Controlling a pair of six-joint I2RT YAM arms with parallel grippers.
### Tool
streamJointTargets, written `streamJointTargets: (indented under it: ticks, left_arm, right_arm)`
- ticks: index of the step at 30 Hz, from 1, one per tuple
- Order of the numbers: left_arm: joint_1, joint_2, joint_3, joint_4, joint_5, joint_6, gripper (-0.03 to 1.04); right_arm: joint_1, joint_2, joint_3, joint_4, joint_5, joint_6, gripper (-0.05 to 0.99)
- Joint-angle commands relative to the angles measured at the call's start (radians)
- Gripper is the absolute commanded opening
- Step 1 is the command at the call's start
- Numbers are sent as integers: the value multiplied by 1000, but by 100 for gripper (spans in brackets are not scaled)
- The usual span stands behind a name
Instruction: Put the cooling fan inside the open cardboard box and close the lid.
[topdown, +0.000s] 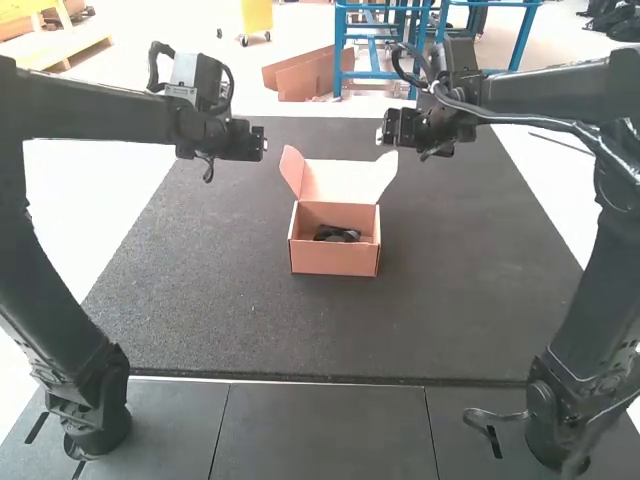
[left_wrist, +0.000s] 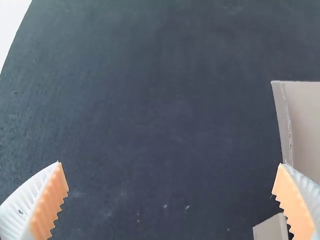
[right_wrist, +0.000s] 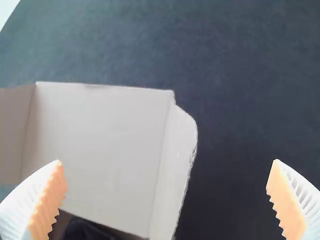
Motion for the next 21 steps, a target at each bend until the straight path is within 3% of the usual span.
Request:
streamJointTargets:
  ticks: [1, 5, 16, 21]
  left_arm:
    - [20, 31, 68, 24, -14, -5, 97]
    - [34, 90, 114, 50, -12, -1, 97]
    - [29, 173, 154, 15, 37, 2, 97]
    - [29, 202, 160, 9, 107, 2, 97]
  right_arm:
    - [-14, 11, 76, -11, -27, 20, 92]
    - [-8, 43, 126, -46, -27, 20, 92]
    - [-14, 94, 209, -143, -53, 39, 92]
    - [-16, 101, 214, -175, -85, 49, 92]
